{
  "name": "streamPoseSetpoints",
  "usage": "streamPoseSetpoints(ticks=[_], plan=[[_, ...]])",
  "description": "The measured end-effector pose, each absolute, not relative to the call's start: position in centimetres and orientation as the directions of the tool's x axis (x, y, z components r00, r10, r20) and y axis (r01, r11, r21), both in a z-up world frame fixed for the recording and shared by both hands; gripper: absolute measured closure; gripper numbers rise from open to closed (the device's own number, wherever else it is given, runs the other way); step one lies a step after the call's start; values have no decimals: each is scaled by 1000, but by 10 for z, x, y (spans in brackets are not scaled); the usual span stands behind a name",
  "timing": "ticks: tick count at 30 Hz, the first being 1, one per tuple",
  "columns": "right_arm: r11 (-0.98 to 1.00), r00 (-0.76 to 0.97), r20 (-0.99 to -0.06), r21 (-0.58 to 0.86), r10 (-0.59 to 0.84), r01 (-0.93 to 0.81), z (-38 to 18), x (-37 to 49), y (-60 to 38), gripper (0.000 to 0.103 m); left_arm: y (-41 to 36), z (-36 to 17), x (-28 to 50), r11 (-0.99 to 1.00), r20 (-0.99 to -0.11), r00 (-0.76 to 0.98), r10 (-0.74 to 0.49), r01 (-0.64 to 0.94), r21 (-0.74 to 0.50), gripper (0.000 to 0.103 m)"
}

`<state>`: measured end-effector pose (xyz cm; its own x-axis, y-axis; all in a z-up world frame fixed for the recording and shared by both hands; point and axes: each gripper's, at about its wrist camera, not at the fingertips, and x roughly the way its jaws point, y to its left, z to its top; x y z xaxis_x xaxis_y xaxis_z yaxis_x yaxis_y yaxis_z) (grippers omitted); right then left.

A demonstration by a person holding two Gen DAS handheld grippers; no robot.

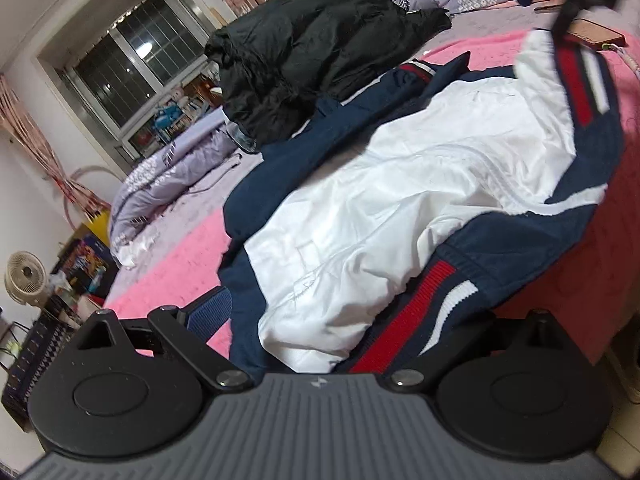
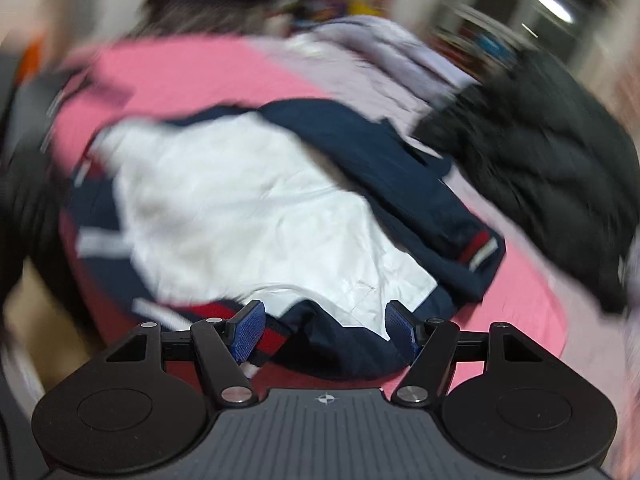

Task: Fold clothes
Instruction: 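Lift the hem with both tools and fold it toward the collar, release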

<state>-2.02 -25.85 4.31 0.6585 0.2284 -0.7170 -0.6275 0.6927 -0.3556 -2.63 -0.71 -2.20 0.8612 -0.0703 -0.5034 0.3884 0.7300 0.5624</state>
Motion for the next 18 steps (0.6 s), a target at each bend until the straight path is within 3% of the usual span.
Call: streamPoseSetpoints(ticks=[4, 8, 16, 17, 18], plan=[[524, 644, -740, -476, 197, -707, 29, -51, -251, 36, -3, -18, -26, 732, -510, 858, -66, 389, 560, 3], [262, 703, -683, -655, 198, -709, -3, -93, -244, 35, 2, -13, -23, 758, -526, 848, -67, 386, 525, 3], [140, 679, -672, -672, 297, -727, -64, -121, -201, 28, 7, 14, -12, 824, -534, 840, -96, 368, 432, 3], [129, 692, -659, -690, 296, -712, -72, -120, -196, 30, 8, 19, -10, 832, -531, 842, -101, 364, 419, 3], [140, 703, -649, -698, 292, -702, -74, -117, -193, 53, 9, 24, -8, 838, -527, 843, -105, 361, 410, 3]])
